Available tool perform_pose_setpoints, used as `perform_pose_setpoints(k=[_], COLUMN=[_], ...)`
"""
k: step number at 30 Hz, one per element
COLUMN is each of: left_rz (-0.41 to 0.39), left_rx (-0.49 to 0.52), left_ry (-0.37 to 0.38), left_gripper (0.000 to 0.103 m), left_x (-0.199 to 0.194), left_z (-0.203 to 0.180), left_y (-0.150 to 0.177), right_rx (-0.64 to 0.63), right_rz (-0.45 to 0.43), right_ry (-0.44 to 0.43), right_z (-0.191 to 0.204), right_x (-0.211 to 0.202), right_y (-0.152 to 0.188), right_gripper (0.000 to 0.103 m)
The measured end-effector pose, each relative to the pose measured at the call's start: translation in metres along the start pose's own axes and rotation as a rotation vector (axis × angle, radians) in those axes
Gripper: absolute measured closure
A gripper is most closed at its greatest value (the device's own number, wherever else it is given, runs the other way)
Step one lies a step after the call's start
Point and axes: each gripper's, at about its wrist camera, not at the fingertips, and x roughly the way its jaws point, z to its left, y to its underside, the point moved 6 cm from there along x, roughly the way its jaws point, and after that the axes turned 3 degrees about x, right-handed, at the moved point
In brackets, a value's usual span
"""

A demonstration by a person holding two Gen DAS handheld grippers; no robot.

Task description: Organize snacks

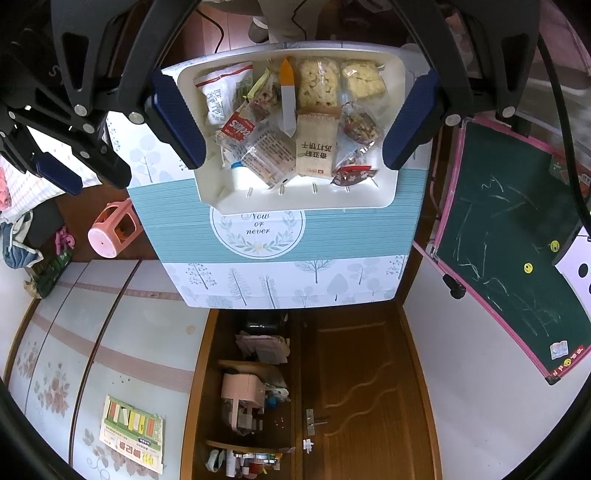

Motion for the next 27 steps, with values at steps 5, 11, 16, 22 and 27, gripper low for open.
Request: perform_pose_setpoints(k=[5, 11, 16, 22, 27], left_rz=[0.002, 0.003, 0.005, 0.014, 0.022], left_rx=[0.0, -0.002, 0.0, -0.01, -0.015], left_ry=[-0.004, -0.007, -0.007, -0.011, -0.015], left_gripper=[0.007, 0.007, 0.007, 0.007, 0.007], left_x=[0.0004, -0.0002, -0.0001, -0.0007, 0.0012], left_z=[0.001, 0.0017, 0.0025, 0.005, 0.0051], left_y=[0.0003, 0.0017, 0.0014, 0.0076, 0.0097], right_rx=[-0.005, -0.009, -0.011, -0.017, -0.02], right_rz=[-0.008, -0.01, -0.01, -0.006, -0.005], right_ry=[0.0, 0.001, 0.0, -0.001, -0.001], right_z=[-0.0007, 0.0007, 0.001, 0.0027, 0.0032], right_x=[-0.0003, -0.0015, -0.0021, -0.0016, -0.0011], right_y=[-0.0012, -0.0005, -0.0006, -0.0016, -0.0017], right_gripper=[0.033, 0.033, 0.033, 0.034, 0.033])
